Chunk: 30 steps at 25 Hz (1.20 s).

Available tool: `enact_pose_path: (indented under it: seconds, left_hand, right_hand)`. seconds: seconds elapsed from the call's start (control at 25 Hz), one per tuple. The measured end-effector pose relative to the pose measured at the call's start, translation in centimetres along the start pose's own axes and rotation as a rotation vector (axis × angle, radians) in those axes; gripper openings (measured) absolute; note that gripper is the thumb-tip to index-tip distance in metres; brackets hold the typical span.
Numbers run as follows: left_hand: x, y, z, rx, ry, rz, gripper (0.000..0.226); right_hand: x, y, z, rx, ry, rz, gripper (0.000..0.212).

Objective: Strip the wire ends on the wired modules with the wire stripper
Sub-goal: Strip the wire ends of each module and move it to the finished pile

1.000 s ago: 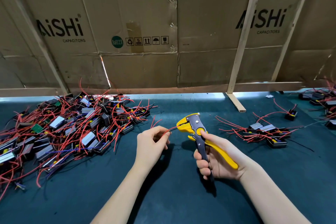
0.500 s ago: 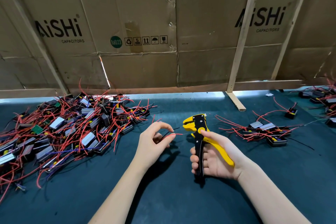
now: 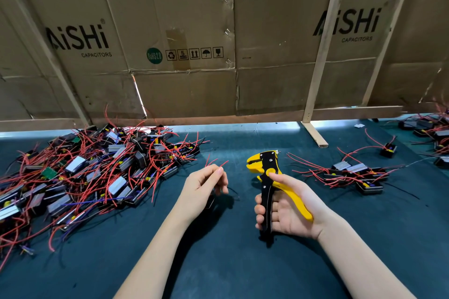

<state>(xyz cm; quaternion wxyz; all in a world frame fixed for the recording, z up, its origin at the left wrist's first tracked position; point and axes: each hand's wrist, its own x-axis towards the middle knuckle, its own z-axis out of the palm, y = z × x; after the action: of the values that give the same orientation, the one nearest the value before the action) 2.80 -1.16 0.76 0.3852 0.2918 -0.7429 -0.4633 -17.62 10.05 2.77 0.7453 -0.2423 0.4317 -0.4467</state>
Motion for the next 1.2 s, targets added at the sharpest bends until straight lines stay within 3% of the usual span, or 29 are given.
enact_pose_path:
  seconds: [0.4, 0.96, 1.2]
  left_hand:
    - [-0.04, -0.13, 0.61, 0.115, -0.078, 0.018, 0.034]
    - [0.09, -0.70, 0.48, 0.129, -0.078, 0.020, 0.035]
    - [0.01, -0.60, 0.54, 0.135, -0.079, 0.027, 0.035]
  right_hand:
    - [-0.06, -0.04, -0.49, -0.187, -0.189, 0.028, 0.054]
    - [0.11, -0.17, -0.91, -0.213, -0.233, 0.061, 0.056]
    - [-0.11, -0.15, -0.67, -0.211, -0.153, 0.071, 0.063]
